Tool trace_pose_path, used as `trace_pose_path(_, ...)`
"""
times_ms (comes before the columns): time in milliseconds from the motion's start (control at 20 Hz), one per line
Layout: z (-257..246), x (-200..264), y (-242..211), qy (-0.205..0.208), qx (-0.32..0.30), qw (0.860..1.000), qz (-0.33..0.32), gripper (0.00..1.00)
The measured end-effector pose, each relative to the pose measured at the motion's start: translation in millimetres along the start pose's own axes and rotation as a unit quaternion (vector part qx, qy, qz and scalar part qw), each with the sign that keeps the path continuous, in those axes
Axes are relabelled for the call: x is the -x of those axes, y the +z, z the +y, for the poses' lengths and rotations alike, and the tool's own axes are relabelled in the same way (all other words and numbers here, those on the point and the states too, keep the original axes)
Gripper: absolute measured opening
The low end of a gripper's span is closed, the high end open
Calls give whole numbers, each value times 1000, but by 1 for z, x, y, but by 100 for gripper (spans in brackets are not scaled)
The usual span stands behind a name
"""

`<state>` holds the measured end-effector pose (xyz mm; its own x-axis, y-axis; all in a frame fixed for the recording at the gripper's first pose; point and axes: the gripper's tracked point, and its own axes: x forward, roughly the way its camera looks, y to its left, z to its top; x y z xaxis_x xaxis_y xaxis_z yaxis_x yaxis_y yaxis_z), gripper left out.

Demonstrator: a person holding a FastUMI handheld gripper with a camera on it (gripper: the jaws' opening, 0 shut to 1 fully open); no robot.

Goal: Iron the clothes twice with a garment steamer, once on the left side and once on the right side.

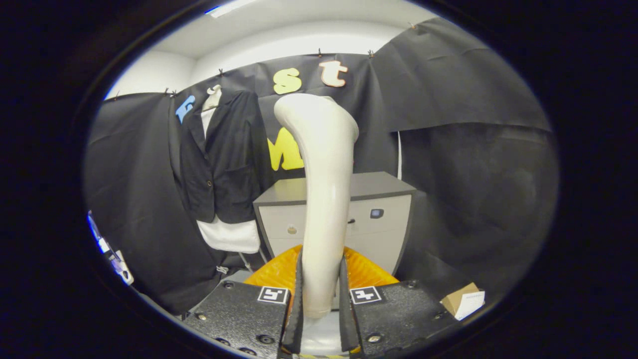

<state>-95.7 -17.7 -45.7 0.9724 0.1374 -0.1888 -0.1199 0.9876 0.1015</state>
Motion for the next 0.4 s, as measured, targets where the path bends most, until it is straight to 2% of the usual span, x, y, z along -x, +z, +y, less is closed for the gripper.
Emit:
trace_pose_path(200, -11, 17, -14, -20, 0, 1000, -4, 32)
trace_pose_path(400, 2, 21, -14, -26, 5, 1000, -7, 32)
